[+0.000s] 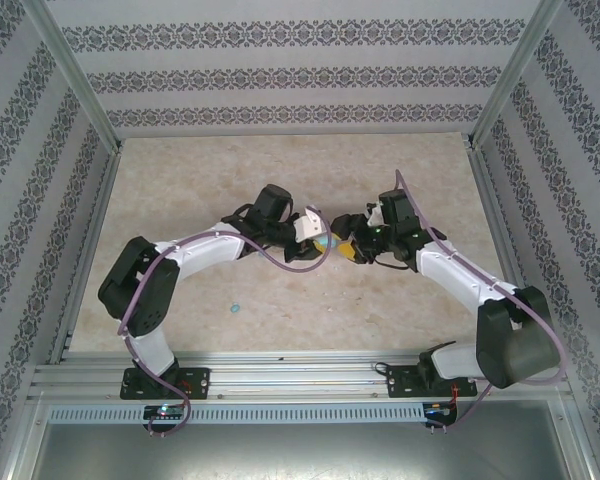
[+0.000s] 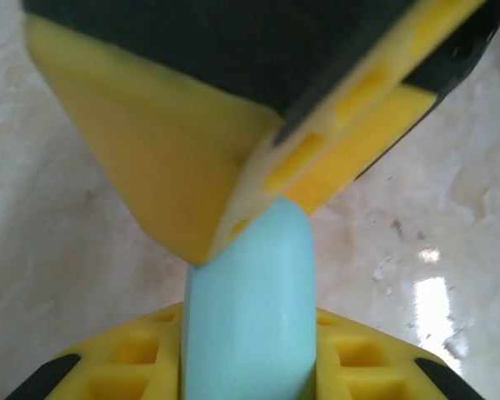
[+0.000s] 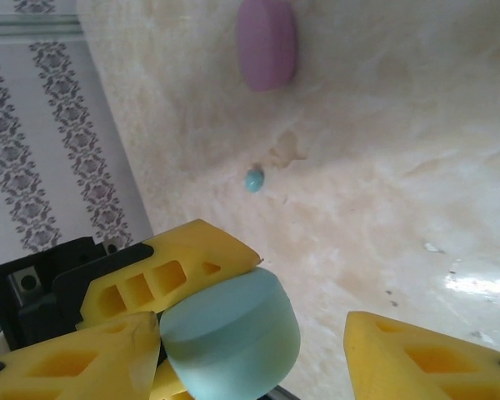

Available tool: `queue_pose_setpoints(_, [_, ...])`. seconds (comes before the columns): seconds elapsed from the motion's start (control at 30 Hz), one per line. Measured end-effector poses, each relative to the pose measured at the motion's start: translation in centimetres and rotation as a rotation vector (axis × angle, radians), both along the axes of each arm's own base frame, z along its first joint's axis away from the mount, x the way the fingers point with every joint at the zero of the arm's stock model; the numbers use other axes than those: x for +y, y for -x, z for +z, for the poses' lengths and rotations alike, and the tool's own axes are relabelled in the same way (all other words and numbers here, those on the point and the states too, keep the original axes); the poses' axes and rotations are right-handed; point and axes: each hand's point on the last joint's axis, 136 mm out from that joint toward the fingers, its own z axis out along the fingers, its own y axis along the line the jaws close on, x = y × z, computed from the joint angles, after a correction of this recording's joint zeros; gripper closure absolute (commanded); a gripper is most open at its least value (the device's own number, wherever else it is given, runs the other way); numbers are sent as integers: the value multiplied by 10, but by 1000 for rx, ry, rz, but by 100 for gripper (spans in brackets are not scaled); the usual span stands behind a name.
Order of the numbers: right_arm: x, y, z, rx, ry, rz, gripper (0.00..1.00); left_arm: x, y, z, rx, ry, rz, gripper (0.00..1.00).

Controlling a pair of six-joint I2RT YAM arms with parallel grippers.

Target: Insert wireless bluetooth earbuds into charging case

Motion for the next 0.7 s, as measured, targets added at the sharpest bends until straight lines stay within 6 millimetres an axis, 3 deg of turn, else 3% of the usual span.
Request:
queue_pose_setpoints(0.37, [42, -2, 29, -63, -98, 142, 46, 16, 3, 38, 115, 163, 4, 74])
queue_pose_setpoints(0.57, [56, -4, 45, -108, -128, 206, 67, 27, 6, 50, 118, 171, 7, 72])
queue_pose_setpoints(0.7, [61, 0, 47, -111, -143, 239, 78, 32, 10, 52, 110, 147, 11, 64])
